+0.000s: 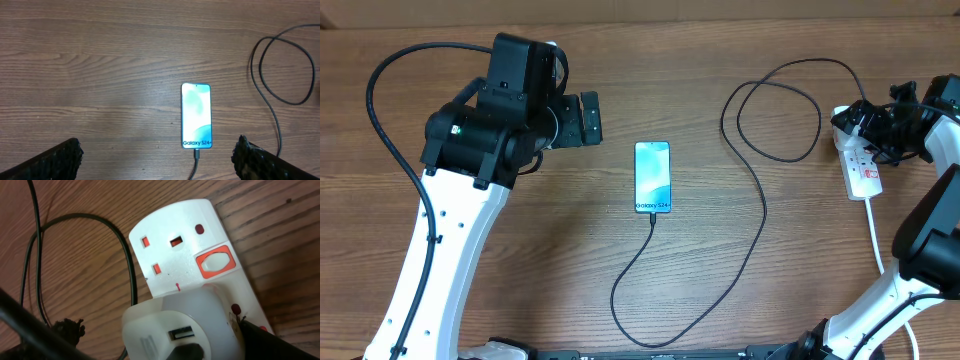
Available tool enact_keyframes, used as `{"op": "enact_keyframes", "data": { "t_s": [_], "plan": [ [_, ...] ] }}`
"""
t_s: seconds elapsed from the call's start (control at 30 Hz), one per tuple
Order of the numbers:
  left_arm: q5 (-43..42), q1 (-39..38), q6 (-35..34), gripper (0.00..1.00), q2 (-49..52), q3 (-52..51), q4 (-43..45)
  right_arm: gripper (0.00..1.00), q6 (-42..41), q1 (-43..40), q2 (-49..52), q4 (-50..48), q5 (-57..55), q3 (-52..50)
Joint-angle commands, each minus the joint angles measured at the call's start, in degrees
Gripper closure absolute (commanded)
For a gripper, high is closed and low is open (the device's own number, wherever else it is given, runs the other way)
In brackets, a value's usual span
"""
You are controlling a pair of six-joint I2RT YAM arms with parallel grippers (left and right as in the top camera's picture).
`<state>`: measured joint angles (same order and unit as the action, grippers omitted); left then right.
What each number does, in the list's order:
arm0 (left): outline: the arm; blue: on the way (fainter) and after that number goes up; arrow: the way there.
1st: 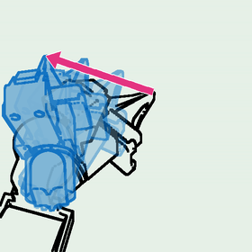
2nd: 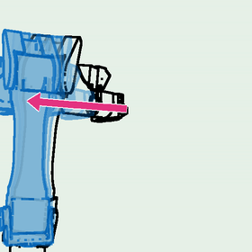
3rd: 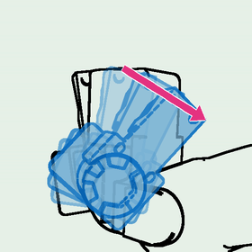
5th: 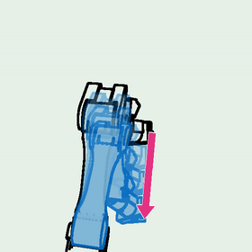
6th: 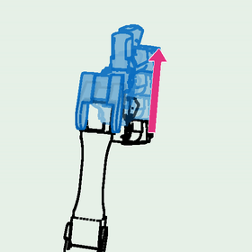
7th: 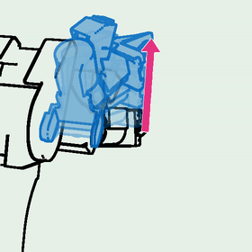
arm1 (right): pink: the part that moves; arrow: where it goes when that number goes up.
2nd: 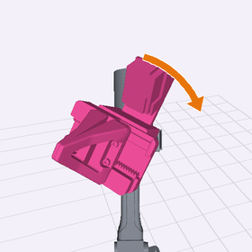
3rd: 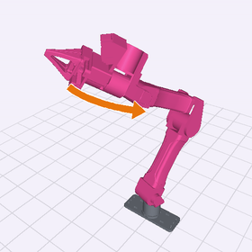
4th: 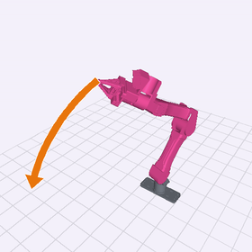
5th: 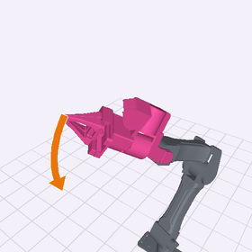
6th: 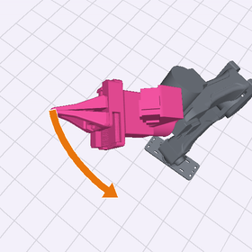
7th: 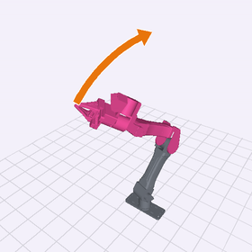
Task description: Plug charger to phone and switch on socket
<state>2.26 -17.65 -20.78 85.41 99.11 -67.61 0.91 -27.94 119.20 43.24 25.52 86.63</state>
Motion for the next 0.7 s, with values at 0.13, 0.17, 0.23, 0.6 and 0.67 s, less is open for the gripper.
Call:
{"op": "enact_keyframes", "data": {
  "t_s": [0.13,0.17,0.23,0.6,0.67],
  "plan": [
    [0.7,-0.4,1.1,0.00,0.4,0.7,0.1,0.00,-4.1,0.0,1.5,2.3,2.8,-0.3],
    [0.8,-0.4,1.1,0.00,0.4,0.7,0.1,0.00,-4.1,-0.4,1.5,2.6,2.8,0.3],
    [0.7,-0.4,1.1,0.00,0.4,0.7,0.1,0.00,-4.1,-1.3,1.5,3.7,2.9,1.8],
    [0.8,-0.4,1.1,0.00,0.4,0.7,0.1,0.00,-4.0,-2.7,1.5,5.3,2.9,5.7],
    [0.8,-0.4,1.1,0.00,0.4,0.7,0.1,0.00,-3.8,-2.7,1.5,4.8,2.9,5.7]
  ]
}}
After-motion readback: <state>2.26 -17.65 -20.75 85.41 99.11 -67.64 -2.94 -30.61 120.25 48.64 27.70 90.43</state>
